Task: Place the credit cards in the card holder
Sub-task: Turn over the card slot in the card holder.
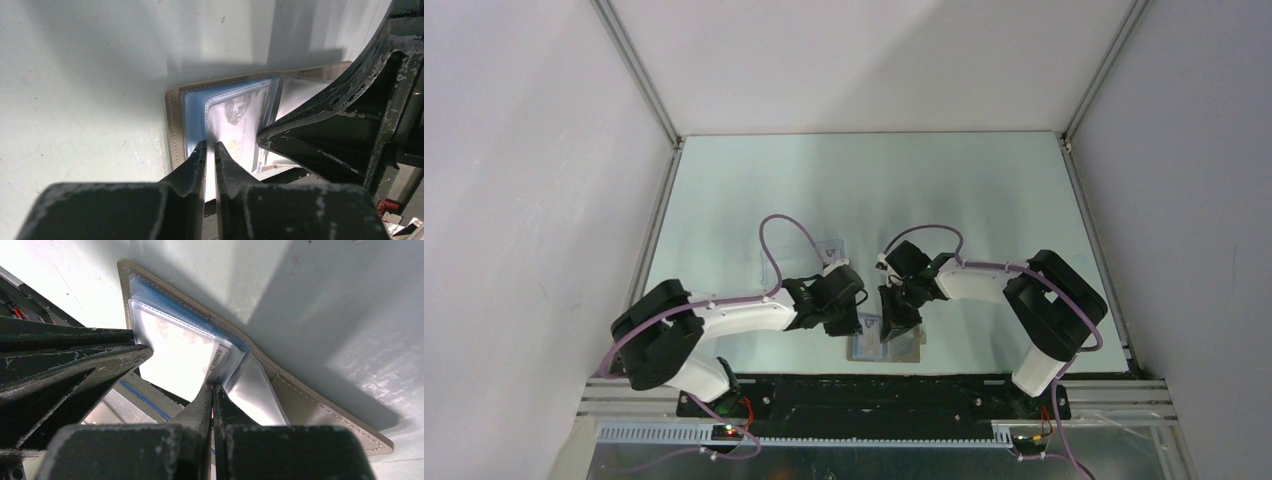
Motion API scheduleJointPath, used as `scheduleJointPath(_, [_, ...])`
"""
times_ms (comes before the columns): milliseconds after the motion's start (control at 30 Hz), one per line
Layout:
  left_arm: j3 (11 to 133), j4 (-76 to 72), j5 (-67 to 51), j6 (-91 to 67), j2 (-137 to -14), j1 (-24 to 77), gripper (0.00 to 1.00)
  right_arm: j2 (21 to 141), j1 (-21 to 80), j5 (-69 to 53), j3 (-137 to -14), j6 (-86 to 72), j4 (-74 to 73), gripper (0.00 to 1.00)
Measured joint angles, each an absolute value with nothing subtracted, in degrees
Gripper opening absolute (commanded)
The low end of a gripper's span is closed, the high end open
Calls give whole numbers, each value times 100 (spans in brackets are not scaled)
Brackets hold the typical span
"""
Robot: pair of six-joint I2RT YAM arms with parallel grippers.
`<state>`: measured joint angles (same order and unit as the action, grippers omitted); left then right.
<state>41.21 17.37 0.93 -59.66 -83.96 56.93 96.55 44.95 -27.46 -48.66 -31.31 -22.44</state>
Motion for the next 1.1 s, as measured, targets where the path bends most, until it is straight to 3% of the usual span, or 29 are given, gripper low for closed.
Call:
scheduleJointPath(567, [4276, 1721, 130, -5854, -8346, 5835, 7, 9384, 4475, -2600, -4853, -3135, -2493, 3])
scheduleJointPath(867, [4453, 1660, 102, -5839, -8344, 5951, 8, 8460, 4241, -2685, -4853, -3148, -2467, 8])
scheduleJointPath(1100, [4523, 1634, 78, -5835, -8370, 5951, 29, 8141, 3896, -2626, -4853, -3098, -2683, 9])
